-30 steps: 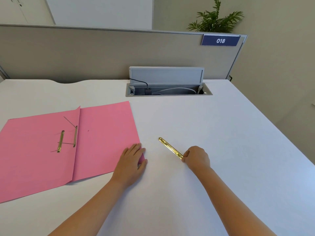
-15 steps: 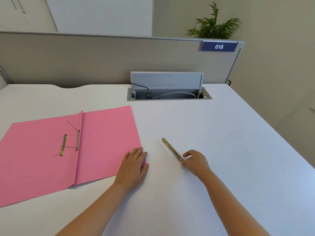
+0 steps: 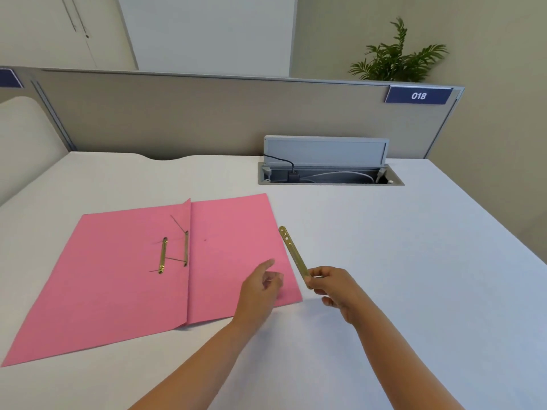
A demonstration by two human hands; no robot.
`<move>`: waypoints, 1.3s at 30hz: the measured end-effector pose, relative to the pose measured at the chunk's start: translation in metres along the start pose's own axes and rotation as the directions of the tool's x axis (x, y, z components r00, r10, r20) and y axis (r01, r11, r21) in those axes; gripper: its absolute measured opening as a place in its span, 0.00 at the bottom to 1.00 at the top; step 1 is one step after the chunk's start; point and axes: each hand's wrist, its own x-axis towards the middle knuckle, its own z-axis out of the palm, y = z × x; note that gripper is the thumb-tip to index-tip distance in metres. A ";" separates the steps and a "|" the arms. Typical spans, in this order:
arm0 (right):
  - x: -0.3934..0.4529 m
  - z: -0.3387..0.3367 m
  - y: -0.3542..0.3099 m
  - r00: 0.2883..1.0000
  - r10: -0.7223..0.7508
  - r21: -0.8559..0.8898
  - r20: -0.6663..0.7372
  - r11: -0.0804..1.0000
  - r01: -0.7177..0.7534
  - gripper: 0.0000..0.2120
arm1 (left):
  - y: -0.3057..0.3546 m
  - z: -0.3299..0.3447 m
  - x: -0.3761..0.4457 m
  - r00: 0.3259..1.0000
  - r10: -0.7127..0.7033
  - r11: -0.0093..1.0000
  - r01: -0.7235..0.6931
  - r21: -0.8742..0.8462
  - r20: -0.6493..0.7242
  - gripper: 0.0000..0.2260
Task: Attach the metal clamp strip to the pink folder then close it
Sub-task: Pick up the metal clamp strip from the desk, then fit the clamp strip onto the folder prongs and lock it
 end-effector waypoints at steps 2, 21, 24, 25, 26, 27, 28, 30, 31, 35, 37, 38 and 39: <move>-0.004 0.024 -0.006 1.000 -0.007 -0.017 0.031 1.000 0.008 0.06 | 0.008 -0.020 0.004 0.988 -0.155 0.954 0.143 -0.262 -0.024 0.14; -0.002 0.156 -0.018 0.962 -0.231 -0.299 -0.144 0.937 0.180 0.07 | -0.002 -0.157 0.013 0.942 0.145 0.984 -0.106 0.141 -0.303 0.09; 0.010 0.153 -0.019 0.952 -0.270 -0.509 -0.143 0.845 0.163 0.09 | -0.019 -0.194 0.029 0.829 0.360 0.874 -0.141 0.464 -0.427 0.12; 0.015 0.152 -0.019 0.958 -0.260 -0.560 -0.122 0.815 0.150 0.09 | -0.027 -0.205 0.037 0.845 0.364 0.810 -0.079 0.581 -0.393 0.15; 0.019 0.151 -0.018 0.961 -0.254 -0.614 -0.106 0.777 0.138 0.07 | -0.037 -0.214 0.045 0.885 0.324 0.723 -0.003 0.691 -0.334 0.18; 0.023 0.151 -0.019 0.965 -0.245 -0.663 -0.094 0.739 0.123 0.07 | -0.045 -0.221 0.051 0.931 0.248 0.626 0.055 0.778 -0.266 0.23; 0.027 0.151 -0.018 0.968 -0.236 -0.698 -0.087 0.708 0.110 0.07 | -0.051 -0.225 0.056 0.968 0.154 0.547 0.085 0.833 -0.200 0.27; 0.031 0.149 -0.020 0.975 -0.208 -0.732 -0.077 0.676 0.086 0.06 | -0.060 -0.227 0.062 0.996 0.024 0.448 0.062 0.892 -0.081 0.31; 0.032 0.147 -0.020 0.977 -0.199 -0.746 -0.079 0.662 0.075 0.06 | -0.062 -0.227 0.064 0.999 -0.005 0.422 0.037 0.906 -0.039 0.31; 0.033 0.134 -0.020 0.977 -0.181 -0.800 -0.113 0.599 0.019 0.12 | -0.058 -0.214 0.064 0.999 -0.047 0.391 -0.003 0.921 0.024 0.33; 0.029 0.123 -0.015 0.978 -0.163 -0.821 -0.128 0.570 -0.013 0.13 | -0.057 -0.201 0.059 0.998 -0.047 0.390 -0.021 0.920 0.042 0.33; 0.026 0.118 -0.012 0.979 -0.151 -0.832 -0.137 0.555 -0.031 0.13 | -0.057 -0.194 0.055 0.998 -0.041 0.396 -0.031 0.918 0.051 0.34; 0.023 0.112 -0.009 0.979 -0.140 -0.837 -0.148 0.545 -0.049 0.13 | -0.057 -0.186 0.051 0.998 -0.034 0.402 -0.042 0.915 0.061 0.33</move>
